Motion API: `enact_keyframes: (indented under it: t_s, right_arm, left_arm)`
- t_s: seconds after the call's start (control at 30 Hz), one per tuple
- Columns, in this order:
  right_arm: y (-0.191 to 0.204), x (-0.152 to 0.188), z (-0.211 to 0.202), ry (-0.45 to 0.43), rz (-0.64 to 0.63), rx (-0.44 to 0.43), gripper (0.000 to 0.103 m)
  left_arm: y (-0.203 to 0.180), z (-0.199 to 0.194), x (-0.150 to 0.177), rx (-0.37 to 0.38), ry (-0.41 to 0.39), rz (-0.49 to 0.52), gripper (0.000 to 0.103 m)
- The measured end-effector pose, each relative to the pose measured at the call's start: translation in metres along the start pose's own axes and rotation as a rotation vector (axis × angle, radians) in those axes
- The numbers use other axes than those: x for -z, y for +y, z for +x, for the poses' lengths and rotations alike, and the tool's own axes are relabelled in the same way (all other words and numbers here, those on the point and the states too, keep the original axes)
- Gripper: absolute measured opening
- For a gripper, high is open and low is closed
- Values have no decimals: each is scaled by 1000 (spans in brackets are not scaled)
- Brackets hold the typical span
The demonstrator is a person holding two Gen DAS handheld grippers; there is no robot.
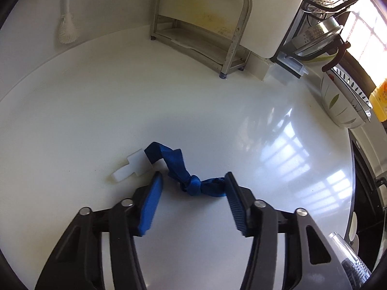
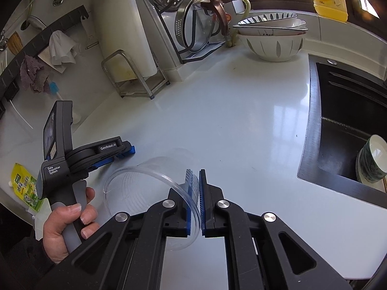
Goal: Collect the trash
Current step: 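Grasp the blue strap with left tool while right tool grasps the clear cup rim, then carry the blue strap and clear cup in both tools over the wastebasket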
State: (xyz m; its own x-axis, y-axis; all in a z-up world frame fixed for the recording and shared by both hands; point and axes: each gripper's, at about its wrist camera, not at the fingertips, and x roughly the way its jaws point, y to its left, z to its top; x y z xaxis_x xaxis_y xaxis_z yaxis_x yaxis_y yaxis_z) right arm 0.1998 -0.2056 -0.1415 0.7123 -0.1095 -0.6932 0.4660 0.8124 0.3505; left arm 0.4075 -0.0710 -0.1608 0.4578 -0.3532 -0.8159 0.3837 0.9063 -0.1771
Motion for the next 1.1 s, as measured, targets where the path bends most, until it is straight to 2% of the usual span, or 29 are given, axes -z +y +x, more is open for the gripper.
enact_keyframes:
  t_s: [0.1,0.2,0.47,0.73,0.9,1.1]
  right_arm:
    - [-1,2,0,8,3,-1,6]
    - [-1,4,-1,18,3,-4,6]
    - [9,4,-17,26,-34,-35,6]
    - [21,13,-48,62,-114,-105,6]
    - [19,25,-75,90,-190,-178,6]
    - [-1,47,-113,145,-290,-246,6]
  left_arm:
    - [-3,-6,3,2,-1,19,21]
    - [-1,-15,6,9,4,26,16]
    - [6,-62,31,-5,-2,77,14]
    - [8,-127,68,-27,-26,68,14]
    - [1,-171,103,-65,-40,38,14]
    - [-23,-209,164,-122,-18,-31,14]
